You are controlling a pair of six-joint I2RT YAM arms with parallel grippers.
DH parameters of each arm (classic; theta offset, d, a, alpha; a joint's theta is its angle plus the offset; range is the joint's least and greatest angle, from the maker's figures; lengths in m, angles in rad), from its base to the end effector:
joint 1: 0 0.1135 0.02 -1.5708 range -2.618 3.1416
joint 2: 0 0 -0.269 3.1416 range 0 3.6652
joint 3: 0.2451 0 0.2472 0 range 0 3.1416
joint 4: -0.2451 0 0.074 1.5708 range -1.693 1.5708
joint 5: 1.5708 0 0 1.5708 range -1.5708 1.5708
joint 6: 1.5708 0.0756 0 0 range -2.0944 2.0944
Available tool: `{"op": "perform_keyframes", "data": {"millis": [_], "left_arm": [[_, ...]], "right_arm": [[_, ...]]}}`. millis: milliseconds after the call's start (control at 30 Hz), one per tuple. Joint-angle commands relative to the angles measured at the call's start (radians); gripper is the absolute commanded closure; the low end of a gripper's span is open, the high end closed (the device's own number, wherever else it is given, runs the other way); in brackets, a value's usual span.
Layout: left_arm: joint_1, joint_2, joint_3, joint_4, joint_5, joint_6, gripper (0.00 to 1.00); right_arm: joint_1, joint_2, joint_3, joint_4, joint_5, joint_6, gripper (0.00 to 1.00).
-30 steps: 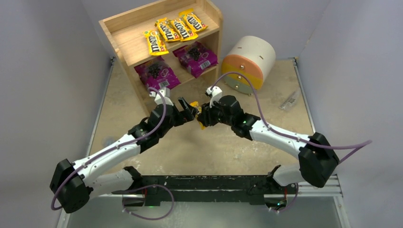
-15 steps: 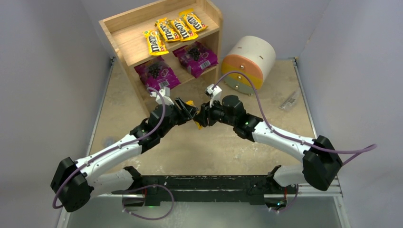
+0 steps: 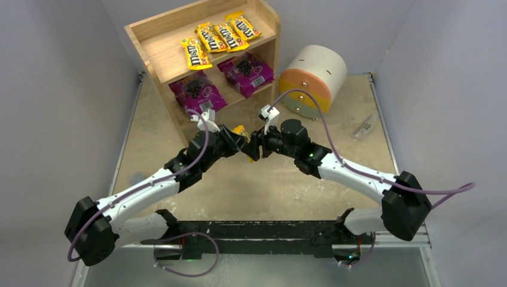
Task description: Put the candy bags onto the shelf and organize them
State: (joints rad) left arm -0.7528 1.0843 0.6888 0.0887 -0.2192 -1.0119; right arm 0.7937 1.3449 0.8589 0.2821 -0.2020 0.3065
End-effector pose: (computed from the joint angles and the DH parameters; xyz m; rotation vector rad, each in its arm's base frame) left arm 0.2152 -0.1791 0.2696 -0.4162 1.9535 -0.9865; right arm 0.2310 0.2565 0.2867 -0.6008 1.7776 0.9577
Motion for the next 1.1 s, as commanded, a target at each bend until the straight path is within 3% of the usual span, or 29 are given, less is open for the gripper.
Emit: {"op": "perform_keyframes", "data": {"millis": [0, 133, 400, 500, 600, 700, 767, 933, 1067], "left_arm": [[0.005, -0.01, 0.052, 0.015, 0.008, 0.0, 0.95], [0.014, -0.016, 0.098, -0.042, -0.002, -0.003, 0.96], [0.057, -0.047, 0.208, -0.219, -0.009, -0.097, 1.0], [0.105, -0.077, 0.244, -0.279, 0.032, -0.138, 1.0], [0.163, -0.097, 0.245, -0.276, 0.146, -0.176, 1.0], [0.188, -0.089, 0.259, -0.297, 0.207, -0.187, 1.0], [0.191, -0.077, 0.269, -0.312, 0.234, -0.192, 1.0], [0.196, -0.052, 0.268, -0.295, 0.303, -0.203, 1.0], [0.198, -0.049, 0.251, -0.271, 0.348, -0.222, 1.0]], "right_arm": [[0.005, -0.071, 0.023, 0.014, -0.01, -0.069, 0.3], [0.005, -0.152, -0.063, 0.084, -0.029, -0.231, 0.16], [0.048, -0.309, -0.432, 0.62, -0.053, -0.926, 0.01], [0.058, -0.324, -0.448, 0.676, -0.055, -1.0, 0.04], [0.111, -0.276, -0.439, 0.714, 0.041, -1.105, 0.07], [0.123, -0.209, -0.498, 0.998, 0.032, -1.111, 0.08], [0.127, -0.178, -0.501, 1.088, 0.011, -1.106, 0.09], [0.129, -0.141, -0.448, 1.073, -0.057, -1.15, 0.13], [0.13, -0.139, -0.396, 0.961, -0.061, -1.217, 0.19]]}}
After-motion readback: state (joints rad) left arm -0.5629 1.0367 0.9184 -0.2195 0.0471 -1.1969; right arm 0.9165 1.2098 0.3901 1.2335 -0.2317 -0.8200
